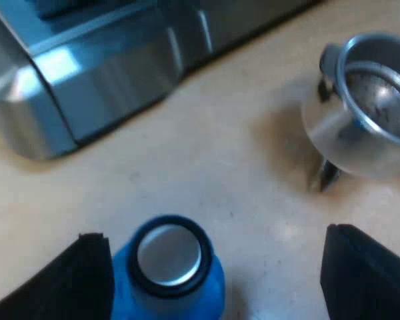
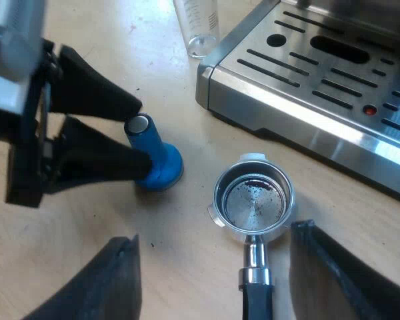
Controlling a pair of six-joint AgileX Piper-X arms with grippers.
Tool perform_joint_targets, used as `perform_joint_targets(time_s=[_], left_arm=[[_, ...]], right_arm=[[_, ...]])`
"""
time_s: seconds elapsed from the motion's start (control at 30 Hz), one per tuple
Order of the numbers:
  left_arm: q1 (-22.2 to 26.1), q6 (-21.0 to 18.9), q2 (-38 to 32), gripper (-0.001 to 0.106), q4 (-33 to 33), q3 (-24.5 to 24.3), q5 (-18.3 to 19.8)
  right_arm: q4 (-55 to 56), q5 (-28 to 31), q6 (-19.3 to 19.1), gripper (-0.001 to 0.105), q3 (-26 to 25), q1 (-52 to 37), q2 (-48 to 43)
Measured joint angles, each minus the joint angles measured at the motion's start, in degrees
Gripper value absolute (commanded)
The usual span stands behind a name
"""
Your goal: Grind coffee beans and then tamp
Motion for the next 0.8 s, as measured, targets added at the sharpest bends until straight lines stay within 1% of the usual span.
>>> perform_joint_targets(time_s=[0.13, 0.3, 0.37, 0.43, 0.47, 0.5, 0.53, 0.63, 0.7, 0.8], left_arm=[[-0.07, 0.00, 5.16, 0.066, -3.31, 0.00, -1.03], [-0.07, 0.00, 7.43, 0.065, -7.67, 0.00, -3.00], [-0.07, 0.00, 7.80, 0.059, -8.37, -0.12, -3.02], [-0.07, 0.00, 8.21, 0.043, -8.52, -0.12, -3.02], [-0.07, 0.00, 8.28, 0.038, -8.52, -0.12, -3.02], [-0.07, 0.00, 8.34, 0.030, -8.52, -0.12, -3.02], [-0.07, 0.00, 8.31, 0.024, -8.52, -0.12, -3.02], [-0.07, -0.22, 8.31, 0.013, -8.76, -0.12, -3.06], [-0.07, -0.35, 8.03, 0.010, -8.40, -0.12, -3.08], [-0.07, -0.41, 6.07, 0.010, -6.23, -0.12, -2.38]], right_arm=[[0.00, 0.20, 0.00, 0.052, 0.00, 0.00, 0.00], [0.00, 0.20, 0.00, 0.052, 0.00, 0.00, 0.00], [0.00, 0.20, 0.00, 0.052, 0.00, 0.00, 0.00], [0.00, 0.20, 0.00, 0.052, 0.00, 0.00, 0.00], [0.00, 0.20, 0.00, 0.052, 0.00, 0.00, 0.00], [0.00, 0.20, 0.00, 0.052, 0.00, 0.00, 0.00], [0.00, 0.20, 0.00, 0.052, 0.00, 0.00, 0.00], [0.29, 0.20, 0.00, 0.052, 0.00, 0.00, 0.00], [0.75, 0.31, 0.00, 0.052, 0.00, 0.00, 0.00], [0.87, 0.27, 0.00, 0.052, 0.00, 0.00, 0.00]])
